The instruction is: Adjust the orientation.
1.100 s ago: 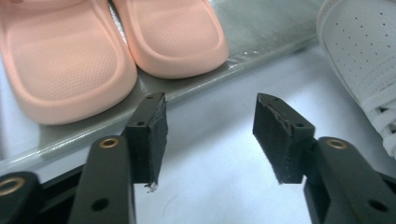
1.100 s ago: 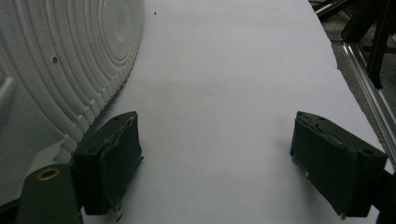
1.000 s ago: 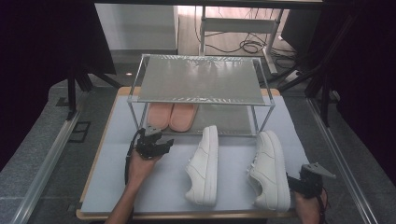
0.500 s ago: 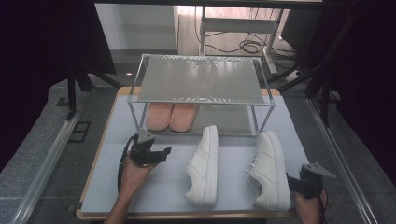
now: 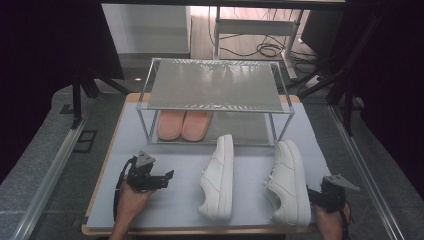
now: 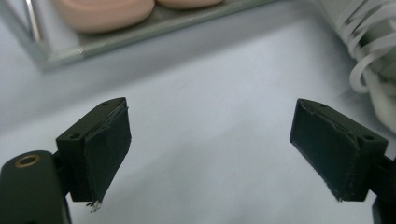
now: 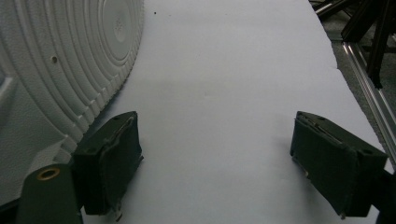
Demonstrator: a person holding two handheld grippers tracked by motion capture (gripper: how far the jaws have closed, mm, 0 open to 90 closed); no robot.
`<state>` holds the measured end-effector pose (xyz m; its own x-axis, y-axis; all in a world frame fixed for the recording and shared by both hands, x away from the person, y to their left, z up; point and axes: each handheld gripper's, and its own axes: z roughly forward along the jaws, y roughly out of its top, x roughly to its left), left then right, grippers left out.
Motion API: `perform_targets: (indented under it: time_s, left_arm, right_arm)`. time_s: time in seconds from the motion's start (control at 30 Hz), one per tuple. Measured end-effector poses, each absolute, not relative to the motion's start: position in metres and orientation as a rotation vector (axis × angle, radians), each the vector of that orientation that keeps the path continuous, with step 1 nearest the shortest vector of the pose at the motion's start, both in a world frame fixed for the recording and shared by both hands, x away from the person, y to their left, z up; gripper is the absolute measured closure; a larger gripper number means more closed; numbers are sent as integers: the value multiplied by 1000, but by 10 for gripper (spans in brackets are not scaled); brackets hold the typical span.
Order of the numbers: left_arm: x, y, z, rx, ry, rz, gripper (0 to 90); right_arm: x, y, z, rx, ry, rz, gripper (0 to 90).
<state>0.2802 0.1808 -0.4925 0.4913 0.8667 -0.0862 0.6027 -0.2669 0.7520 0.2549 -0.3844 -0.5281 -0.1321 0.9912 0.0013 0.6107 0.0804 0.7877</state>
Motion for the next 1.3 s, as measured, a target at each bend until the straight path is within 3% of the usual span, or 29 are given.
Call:
perform_targets:
  time_s: [0.43, 1.0, 1.3]
  left_arm:
    - [266, 189, -523, 2083, 1285, 472, 124]
    - [265, 188, -524, 2078, 1291, 490, 119]
    - [265, 189, -524, 2070, 1293, 487, 117]
  right_arm:
    - [255, -384, -528, 1583, 1808, 880, 158]
    - [259, -386, -522, 1599, 1873, 851, 142]
    - [255, -391, -514, 1605, 1949, 852, 69]
